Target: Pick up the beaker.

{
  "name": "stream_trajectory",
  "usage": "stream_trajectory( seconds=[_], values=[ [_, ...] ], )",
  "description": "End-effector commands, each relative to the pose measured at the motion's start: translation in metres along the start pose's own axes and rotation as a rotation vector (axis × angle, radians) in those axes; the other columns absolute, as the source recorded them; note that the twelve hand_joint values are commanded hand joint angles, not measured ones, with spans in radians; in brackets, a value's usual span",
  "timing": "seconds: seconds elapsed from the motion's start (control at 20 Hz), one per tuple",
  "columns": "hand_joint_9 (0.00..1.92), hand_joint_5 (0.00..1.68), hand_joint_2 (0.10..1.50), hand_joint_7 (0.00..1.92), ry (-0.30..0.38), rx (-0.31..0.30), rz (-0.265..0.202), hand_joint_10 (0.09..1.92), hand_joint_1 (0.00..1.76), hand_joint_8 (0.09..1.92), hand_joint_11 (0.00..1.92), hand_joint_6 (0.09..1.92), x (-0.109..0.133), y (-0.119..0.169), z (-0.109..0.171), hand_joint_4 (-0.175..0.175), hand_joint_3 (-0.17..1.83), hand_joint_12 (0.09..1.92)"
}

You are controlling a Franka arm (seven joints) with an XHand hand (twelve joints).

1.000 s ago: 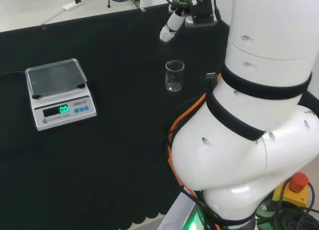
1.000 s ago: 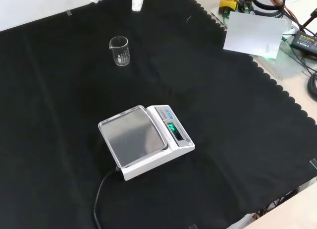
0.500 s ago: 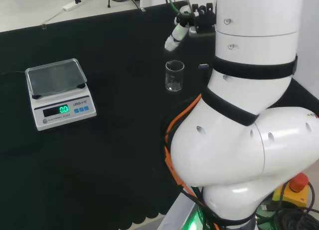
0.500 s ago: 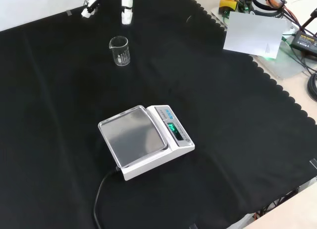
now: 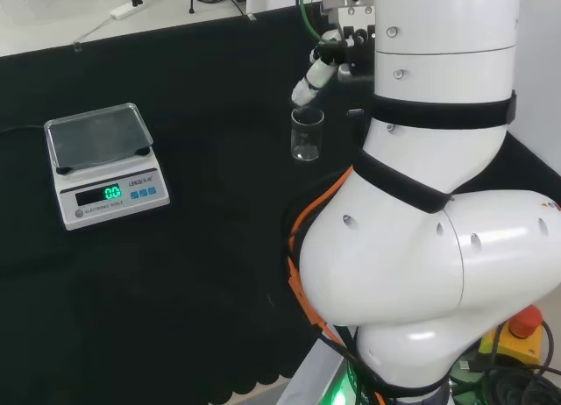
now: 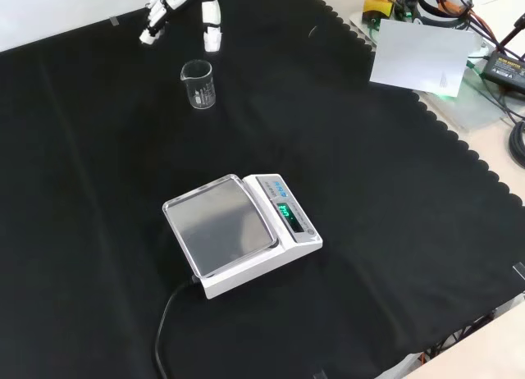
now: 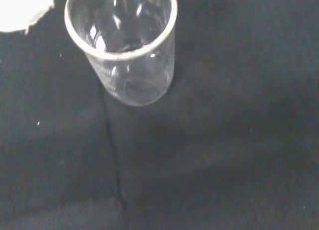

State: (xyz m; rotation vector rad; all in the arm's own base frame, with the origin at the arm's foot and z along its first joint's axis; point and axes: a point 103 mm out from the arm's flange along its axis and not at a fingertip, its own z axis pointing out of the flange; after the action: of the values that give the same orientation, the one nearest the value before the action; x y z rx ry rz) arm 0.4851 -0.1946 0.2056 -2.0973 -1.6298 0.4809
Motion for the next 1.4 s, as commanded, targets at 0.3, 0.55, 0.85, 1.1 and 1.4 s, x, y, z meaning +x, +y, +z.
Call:
stream_trajectory(
  seconds=[0.3,0.55,0.85,1.1,1.4],
  values=[
    [0.13,0.04,0.59,0.01,-0.055,0.032,-0.072,0.95,0.61,0.73,0.00,0.09,0.041,-0.008,0.034,0.045,0.05,1.53],
    [0.12,0.04,0.60,0.00,-0.195,-0.015,-0.114,0.96,0.66,0.71,0.00,0.09,0.068,0.002,0.022,0.048,0.05,1.52],
    [0.12,0.03,0.62,0.00,-0.306,-0.024,-0.107,0.96,0.71,0.70,0.00,0.09,0.072,0.016,0.008,0.064,0.05,1.51],
    [0.11,0.02,0.62,0.00,-0.345,-0.013,-0.087,0.96,0.72,0.65,0.00,0.09,0.063,0.023,0.012,0.074,0.05,1.51],
    [0.10,0.03,0.62,0.00,-0.346,0.010,-0.069,0.96,0.73,0.62,0.00,0.09,0.053,0.028,0.022,0.083,0.05,1.52]
  ],
)
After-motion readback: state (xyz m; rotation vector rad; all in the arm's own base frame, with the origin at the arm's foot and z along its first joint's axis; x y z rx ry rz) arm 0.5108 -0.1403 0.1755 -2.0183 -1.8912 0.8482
